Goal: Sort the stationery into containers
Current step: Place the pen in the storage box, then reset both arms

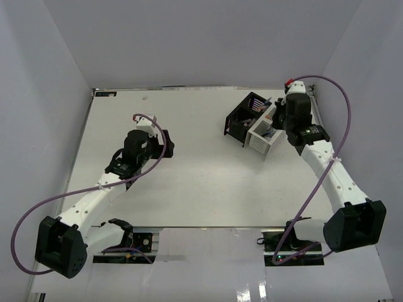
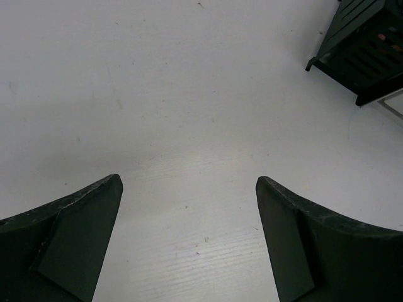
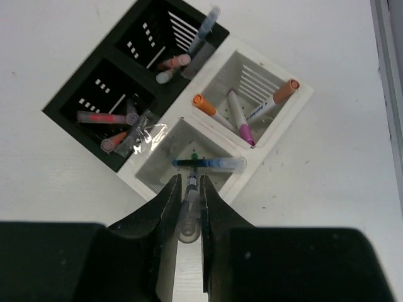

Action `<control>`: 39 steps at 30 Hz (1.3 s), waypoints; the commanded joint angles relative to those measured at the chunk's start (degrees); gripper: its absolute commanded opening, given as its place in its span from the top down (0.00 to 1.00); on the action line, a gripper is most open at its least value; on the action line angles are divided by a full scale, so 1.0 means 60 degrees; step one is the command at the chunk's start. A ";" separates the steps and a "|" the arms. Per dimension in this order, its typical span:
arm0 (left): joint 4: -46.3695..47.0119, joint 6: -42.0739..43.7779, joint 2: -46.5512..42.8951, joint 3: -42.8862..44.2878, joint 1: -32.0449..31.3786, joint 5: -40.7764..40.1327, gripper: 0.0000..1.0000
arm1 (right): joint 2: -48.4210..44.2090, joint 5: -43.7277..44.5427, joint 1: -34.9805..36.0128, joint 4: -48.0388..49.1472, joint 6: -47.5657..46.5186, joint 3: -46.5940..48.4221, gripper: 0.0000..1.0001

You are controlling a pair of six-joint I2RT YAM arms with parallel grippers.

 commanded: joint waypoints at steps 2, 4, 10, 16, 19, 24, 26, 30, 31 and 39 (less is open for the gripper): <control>-0.0168 -0.0433 -0.0722 -0.0105 0.0072 -0.0405 0.02 | 0.0193 0.0442 -0.0081 0.0712 -0.0020 -0.0716 0.85; -0.0197 -0.0434 -0.0840 -0.0119 0.0087 -0.0477 0.02 | 0.0311 0.0281 -0.0095 0.0845 0.0054 -0.0879 0.75; -0.0402 -0.0478 -0.1469 -0.0266 0.0102 -0.0799 0.02 | 0.0078 0.0046 -0.0095 0.1226 0.0025 -0.1290 0.39; -0.0681 -0.0448 -0.2436 -0.0208 0.0116 -0.1779 0.02 | -0.1676 0.0907 -0.0095 0.0846 -0.0340 -0.1392 0.01; -0.0813 -0.0390 -0.3095 -0.0061 0.0131 -0.2176 0.02 | -0.3065 0.1538 -0.0110 0.0714 -0.0516 -0.1684 0.10; -0.1221 0.0049 -0.3813 0.0407 0.0131 -0.2937 0.02 | -0.5413 0.3281 -0.0110 0.0743 -0.0751 -0.2285 0.10; -0.1354 0.0384 -0.4033 0.0714 0.0131 -0.3056 0.02 | -0.6453 0.3749 -0.0110 0.0728 -0.1042 -0.2461 0.10; -0.1647 0.0709 -0.4326 0.1096 0.0131 -0.3203 0.02 | -0.7801 0.3709 -0.0110 0.0378 -0.1498 -0.2520 0.10; -0.1706 0.0767 -0.4356 0.1169 0.0131 -0.3174 0.02 | -0.8254 0.3636 -0.0110 0.0261 -0.1571 -0.2506 0.10; -0.1912 0.0899 -0.4473 0.1506 0.0131 -0.3364 0.02 | -0.9633 0.3781 -0.0095 -0.1015 -0.2069 -0.2300 0.10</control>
